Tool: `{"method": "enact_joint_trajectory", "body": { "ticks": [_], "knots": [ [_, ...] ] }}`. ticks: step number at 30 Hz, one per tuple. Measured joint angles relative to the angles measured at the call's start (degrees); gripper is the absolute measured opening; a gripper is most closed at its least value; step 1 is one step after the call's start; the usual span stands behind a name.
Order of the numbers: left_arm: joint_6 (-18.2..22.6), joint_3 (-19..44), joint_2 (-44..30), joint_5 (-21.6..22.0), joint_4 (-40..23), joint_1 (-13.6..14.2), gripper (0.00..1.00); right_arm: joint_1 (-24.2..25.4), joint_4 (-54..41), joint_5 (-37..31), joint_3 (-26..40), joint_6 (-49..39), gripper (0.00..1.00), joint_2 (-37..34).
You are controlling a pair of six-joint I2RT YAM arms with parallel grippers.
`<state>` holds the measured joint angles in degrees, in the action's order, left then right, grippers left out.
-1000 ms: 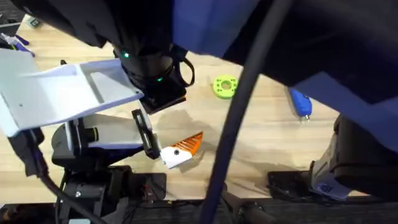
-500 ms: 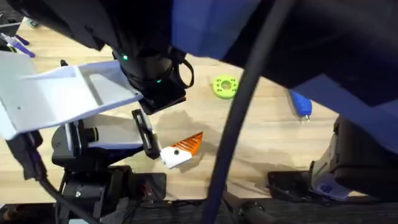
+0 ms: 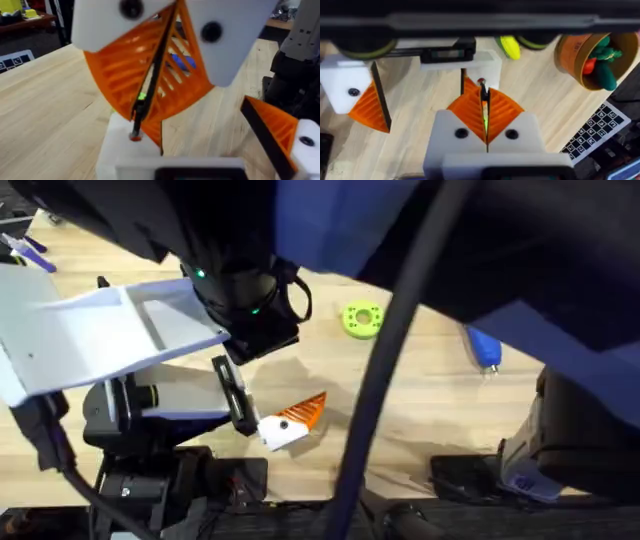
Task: Pick up the gripper from the table and insert it into the empty holder that is missing its gripper. Then pick up a screw, insert it into the mounting hole, and use the screwdriver to tighten it. Finally, clean up the table by picking up the vegetable and placing it into the bucket.
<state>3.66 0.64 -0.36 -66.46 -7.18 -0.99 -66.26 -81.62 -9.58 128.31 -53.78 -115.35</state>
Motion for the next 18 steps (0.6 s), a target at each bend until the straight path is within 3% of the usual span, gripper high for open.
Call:
{"method": "enact_joint_trajectory", "body": {
  "ticks": [18],
  "knots": [
    [0.0,0.0,0.0,0.0,0.0,0.0,0.985,0.0,0.1,0.0,0.0,0.0,0.006,0.0]
  ]
}}
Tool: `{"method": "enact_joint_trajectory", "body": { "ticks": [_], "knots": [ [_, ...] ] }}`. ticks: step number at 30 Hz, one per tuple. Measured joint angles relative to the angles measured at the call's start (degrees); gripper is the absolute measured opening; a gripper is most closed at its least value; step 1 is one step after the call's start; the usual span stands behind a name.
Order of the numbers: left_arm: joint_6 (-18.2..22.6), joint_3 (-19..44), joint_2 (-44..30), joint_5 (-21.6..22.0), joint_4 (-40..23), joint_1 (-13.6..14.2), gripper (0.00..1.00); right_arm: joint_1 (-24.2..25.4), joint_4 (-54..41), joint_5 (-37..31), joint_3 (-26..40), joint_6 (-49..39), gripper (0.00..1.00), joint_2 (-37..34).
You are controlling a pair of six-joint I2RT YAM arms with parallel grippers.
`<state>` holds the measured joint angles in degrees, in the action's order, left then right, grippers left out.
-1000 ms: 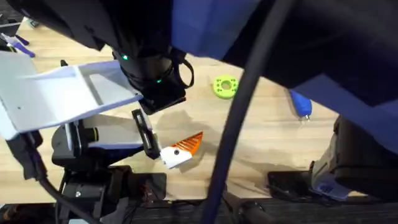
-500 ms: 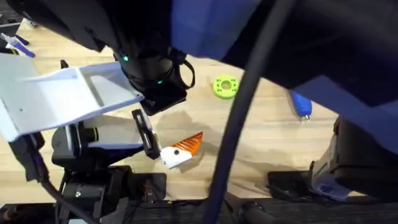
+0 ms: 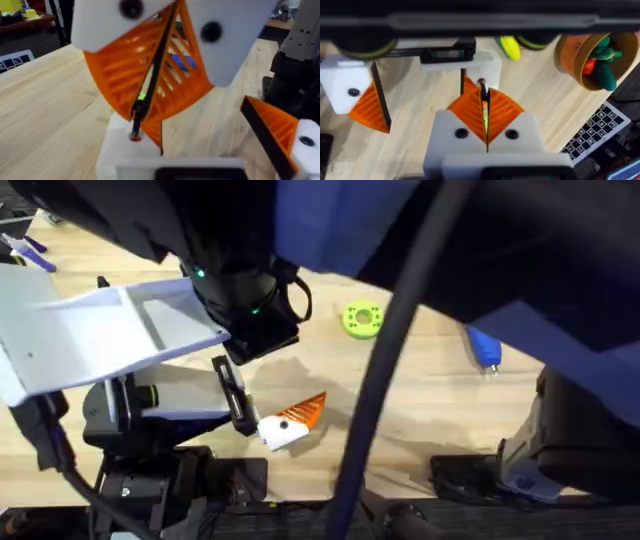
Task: Pick up the gripper from the table and insert it into the empty holder that is missing its gripper. Then pick up a screw, insert it into the mounting hole, and use the screwdriver to tighten it. Finally, clean up the table by picking up the vegetable and placing it into the bucket.
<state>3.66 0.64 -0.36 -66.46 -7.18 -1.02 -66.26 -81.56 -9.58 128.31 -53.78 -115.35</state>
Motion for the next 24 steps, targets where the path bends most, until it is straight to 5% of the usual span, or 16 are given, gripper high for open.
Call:
{"method": "enact_joint_trajectory", "body": {
  "ticks": [24],
  "knots": [
    [0.0,0.0,0.0,0.0,0.0,0.0,0.985,0.0,-0.5,0.6,0.0,0.2,0.006,0.0]
  ]
}}
